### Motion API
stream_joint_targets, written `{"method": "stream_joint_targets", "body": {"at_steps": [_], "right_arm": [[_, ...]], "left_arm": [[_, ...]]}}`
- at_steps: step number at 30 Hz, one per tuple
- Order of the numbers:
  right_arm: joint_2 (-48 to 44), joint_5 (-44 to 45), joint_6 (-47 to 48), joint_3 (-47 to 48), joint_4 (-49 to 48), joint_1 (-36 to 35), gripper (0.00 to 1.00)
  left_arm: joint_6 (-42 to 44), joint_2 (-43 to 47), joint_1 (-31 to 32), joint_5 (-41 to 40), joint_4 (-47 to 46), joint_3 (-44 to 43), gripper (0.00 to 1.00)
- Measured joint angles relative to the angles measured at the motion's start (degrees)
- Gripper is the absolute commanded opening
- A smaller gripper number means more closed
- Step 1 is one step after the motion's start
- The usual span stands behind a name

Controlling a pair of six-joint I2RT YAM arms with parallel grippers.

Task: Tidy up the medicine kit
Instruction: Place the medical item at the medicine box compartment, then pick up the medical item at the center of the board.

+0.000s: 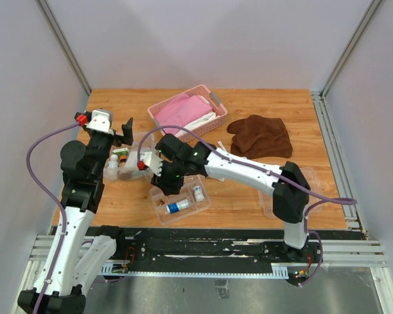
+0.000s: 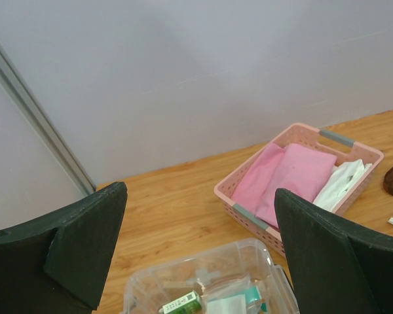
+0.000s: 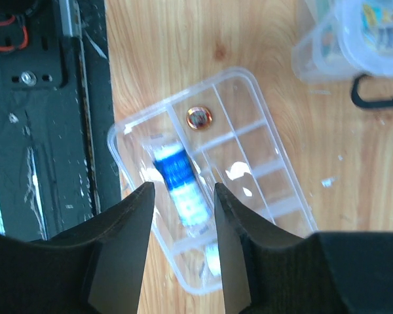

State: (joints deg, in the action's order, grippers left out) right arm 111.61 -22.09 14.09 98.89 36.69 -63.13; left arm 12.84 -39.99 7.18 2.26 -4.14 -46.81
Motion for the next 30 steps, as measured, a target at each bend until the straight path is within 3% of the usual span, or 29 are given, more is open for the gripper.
{"method": "stream_joint_targets", "body": {"at_steps": [7,15,21,30], "right_arm": [[-9.0,0.6,2.9,-11.0,-1.2,7.1,0.46],[-15.1,2.5,4.2,-20.3,-1.7,21.4,0.53],[-17.7,2.4,3.4,-22.1,-0.4,29.6,0.55],[-19.7,-2.1,-1.1,-22.1,2.1,37.2,0.55]], "left_arm": [[0.7,-0.3,0.0,4.6,0.4,1.8,0.99],[4.2,-0.8,0.0,18.2,4.5,5.6,0.99],[7.7,-3.7,0.0,25.4,8.7,5.6,0.99],[9.8,-11.5,1.5,27.8,12.9,4.7,0.97]]}}
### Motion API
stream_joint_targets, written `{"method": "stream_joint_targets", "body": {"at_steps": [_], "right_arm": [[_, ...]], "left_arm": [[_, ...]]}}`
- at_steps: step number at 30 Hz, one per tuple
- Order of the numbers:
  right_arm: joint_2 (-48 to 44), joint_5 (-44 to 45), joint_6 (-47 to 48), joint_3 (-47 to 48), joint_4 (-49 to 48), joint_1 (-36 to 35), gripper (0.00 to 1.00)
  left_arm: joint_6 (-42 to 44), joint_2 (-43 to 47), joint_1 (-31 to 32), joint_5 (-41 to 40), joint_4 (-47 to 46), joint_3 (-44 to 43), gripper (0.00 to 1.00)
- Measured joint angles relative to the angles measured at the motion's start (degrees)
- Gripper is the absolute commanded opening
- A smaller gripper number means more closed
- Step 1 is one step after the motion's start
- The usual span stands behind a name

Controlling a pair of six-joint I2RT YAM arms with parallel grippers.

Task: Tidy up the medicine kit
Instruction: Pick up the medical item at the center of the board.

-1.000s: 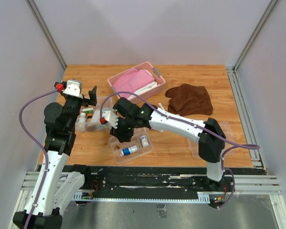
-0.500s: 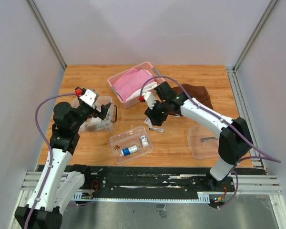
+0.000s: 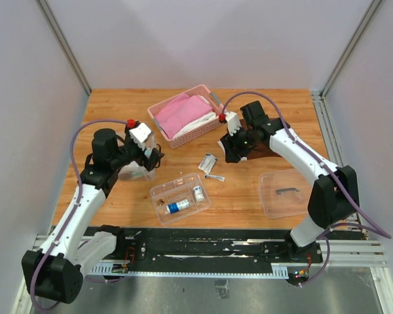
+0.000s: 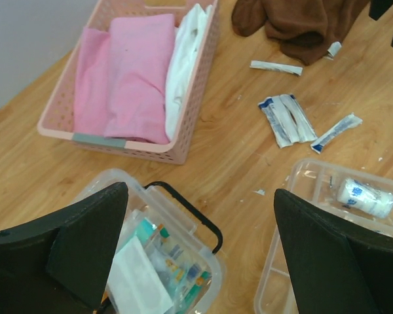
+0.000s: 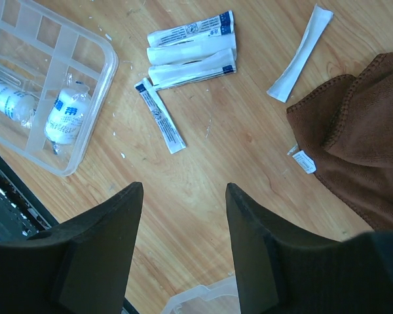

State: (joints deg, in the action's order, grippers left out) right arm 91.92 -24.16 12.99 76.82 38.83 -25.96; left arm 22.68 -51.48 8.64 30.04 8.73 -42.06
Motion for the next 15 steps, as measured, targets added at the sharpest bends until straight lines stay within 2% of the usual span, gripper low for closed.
{"method": "stream_joint_targets", "body": {"at_steps": [8,15], "right_arm": [[-1.0,0.0,-0.3,-4.4,-3.4,0.2,0.51],[-0.6,-2.9,3.5,-7.4,-6.0,-0.1,0.52]], "left_arm": [[-0.5,-8.2,9.9,-4.7,-1.4,-1.9,0.95],[-2.4,-11.8,13.0,-7.1,-5.0,-1.5,0.95]]}}
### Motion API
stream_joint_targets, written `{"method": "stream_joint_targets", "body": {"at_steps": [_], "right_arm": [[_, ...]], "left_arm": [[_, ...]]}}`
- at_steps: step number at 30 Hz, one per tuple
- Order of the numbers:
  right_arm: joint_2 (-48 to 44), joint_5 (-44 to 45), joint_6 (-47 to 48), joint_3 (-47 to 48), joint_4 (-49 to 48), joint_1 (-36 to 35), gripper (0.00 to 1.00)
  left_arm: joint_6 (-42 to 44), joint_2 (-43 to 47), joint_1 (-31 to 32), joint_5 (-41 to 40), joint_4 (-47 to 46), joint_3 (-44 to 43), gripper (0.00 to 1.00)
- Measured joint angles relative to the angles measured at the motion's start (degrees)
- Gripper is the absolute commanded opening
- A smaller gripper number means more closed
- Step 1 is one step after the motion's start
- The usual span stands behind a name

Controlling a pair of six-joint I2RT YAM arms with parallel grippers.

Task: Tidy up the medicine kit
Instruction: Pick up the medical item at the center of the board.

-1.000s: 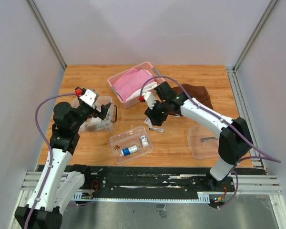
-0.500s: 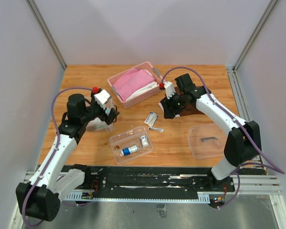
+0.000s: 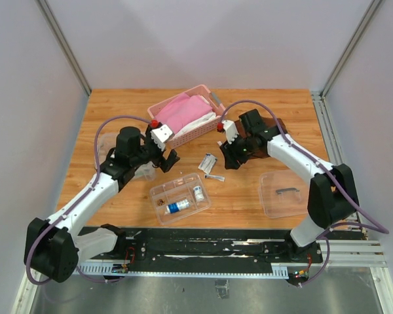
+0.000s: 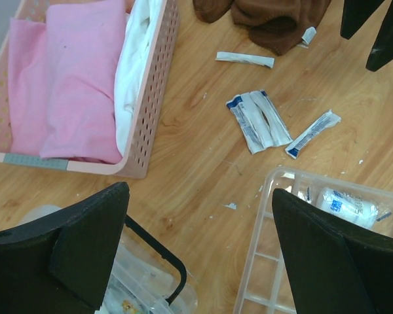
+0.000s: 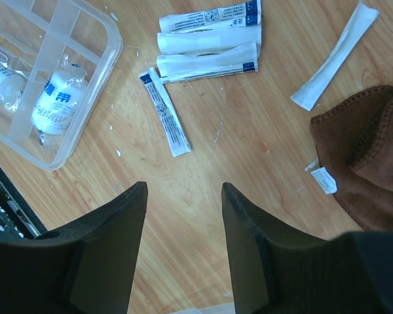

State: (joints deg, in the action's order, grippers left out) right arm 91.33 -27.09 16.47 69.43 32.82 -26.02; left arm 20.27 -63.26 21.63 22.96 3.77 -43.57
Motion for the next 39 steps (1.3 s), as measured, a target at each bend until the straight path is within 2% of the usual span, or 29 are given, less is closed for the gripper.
{"method": "stream_joint_targets", "body": {"at_steps": [6,16,26,33,36,39], "right_arm": [[4.1,-0.2,2.6,0.2,-1.6,-2.2,0.54],[15.4,1.0,7.6,6.1,-0.1,-6.9,0.54],[18.7,3.4,12.4,6.9,0.7,-8.3,0.50],[20.0,6.7,14.8,7.0,-0.4,-10.6,0.38],[20.0,8.2,15.6,6.9,-1.0,-11.1,0.23],[20.0,8.7,16.7,6.7,-1.5,-11.2,0.12]], "left_arm": [[-0.2,2.6,0.0,-0.5,-2.3,4.1,0.96],[0.0,7.3,0.0,-1.4,-3.3,4.2,0.98],[1.4,9.3,0.0,-1.7,-3.5,4.5,0.99],[2.2,9.6,0.0,-2.3,-3.5,5.0,0.99],[2.6,9.6,0.0,-2.4,-3.5,5.0,0.99],[2.8,9.6,0.0,-2.6,-3.5,5.0,0.99]]}}
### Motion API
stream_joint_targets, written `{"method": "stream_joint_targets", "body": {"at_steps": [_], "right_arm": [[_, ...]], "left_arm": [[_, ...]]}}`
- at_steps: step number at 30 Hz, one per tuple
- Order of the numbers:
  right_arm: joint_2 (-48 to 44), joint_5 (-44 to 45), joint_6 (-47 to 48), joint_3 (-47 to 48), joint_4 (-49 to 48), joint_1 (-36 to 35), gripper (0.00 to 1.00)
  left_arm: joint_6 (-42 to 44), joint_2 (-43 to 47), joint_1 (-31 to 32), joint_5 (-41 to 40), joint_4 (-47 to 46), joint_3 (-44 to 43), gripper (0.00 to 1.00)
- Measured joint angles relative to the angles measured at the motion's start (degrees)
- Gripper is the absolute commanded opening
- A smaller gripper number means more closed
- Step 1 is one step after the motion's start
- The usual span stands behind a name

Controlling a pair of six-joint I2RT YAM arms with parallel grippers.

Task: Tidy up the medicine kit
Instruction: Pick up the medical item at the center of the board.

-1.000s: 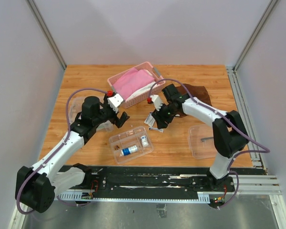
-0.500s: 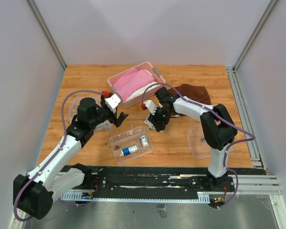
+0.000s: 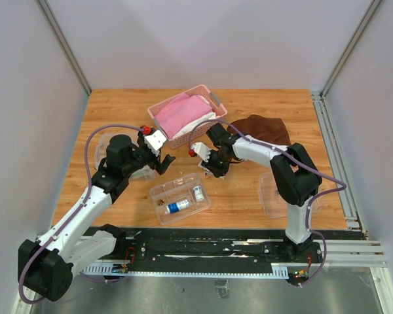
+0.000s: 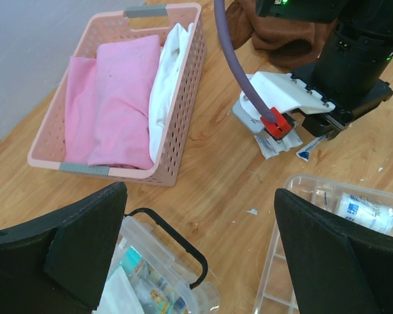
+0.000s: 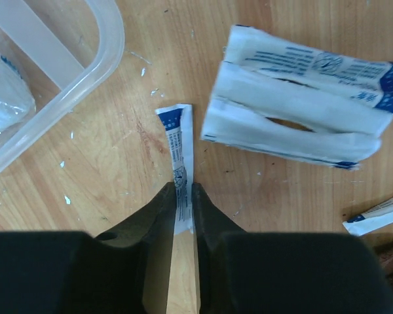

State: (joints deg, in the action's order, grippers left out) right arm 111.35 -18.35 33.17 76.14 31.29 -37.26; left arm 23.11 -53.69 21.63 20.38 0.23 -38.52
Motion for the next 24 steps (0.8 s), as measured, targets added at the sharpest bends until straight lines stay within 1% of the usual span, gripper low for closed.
{"method": "stream_joint_targets", "body": {"at_steps": [3,6,13,17,20,22,24], "right_arm": [[-0.6,0.0,1.1,-0.7,0.0,-0.1,0.04],[-2.0,-0.3,3.2,-2.0,0.8,-0.1,0.01],[-7.1,-5.8,7.7,-2.1,5.5,-0.1,0.01],[-7.7,-11.1,8.1,1.4,7.4,-0.5,0.01],[-7.5,-14.0,7.8,4.9,8.1,-2.2,0.01],[-7.0,-15.6,7.5,7.1,8.1,-3.7,0.01],[-5.6,-17.1,7.1,9.6,8.1,-5.3,0.01]], "left_arm": [[0.2,0.2,0.0,-0.5,0.0,0.0,0.99],[0.5,0.7,0.0,-1.5,0.0,0.0,0.99],[-0.3,1.4,0.0,-6.6,-0.4,0.0,0.99],[-1.5,1.6,0.0,-11.9,-1.9,0.0,0.99],[-2.7,1.8,-0.6,-16.0,-3.2,-0.1,0.99],[-4.3,1.7,-2.8,-18.2,-3.3,-0.8,0.99],[-6.3,1.4,-6.4,-19.9,-3.1,-2.3,0.99]]}}
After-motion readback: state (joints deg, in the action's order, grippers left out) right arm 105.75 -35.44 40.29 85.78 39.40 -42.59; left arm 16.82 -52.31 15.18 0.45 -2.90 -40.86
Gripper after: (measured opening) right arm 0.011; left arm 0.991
